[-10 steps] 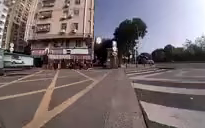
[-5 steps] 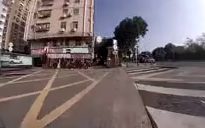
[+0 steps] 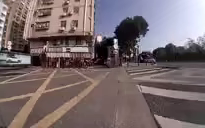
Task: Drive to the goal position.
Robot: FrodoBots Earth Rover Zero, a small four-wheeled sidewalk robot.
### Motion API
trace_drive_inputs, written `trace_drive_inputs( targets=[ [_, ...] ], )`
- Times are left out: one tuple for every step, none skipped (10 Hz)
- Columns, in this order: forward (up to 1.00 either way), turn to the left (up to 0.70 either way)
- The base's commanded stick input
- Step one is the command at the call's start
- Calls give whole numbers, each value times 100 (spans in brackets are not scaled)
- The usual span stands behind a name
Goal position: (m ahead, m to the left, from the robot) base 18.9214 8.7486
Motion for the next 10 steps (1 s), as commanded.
trace_drive_inputs(
  targets=[
    [45, 0],
    [45, 0],
    [43, 0],
    [44, 0],
    [45, 0],
    [45, 0],
    [45, 0],
    [45, 0],
    [45, 0],
    [45, 0]
  ],
)
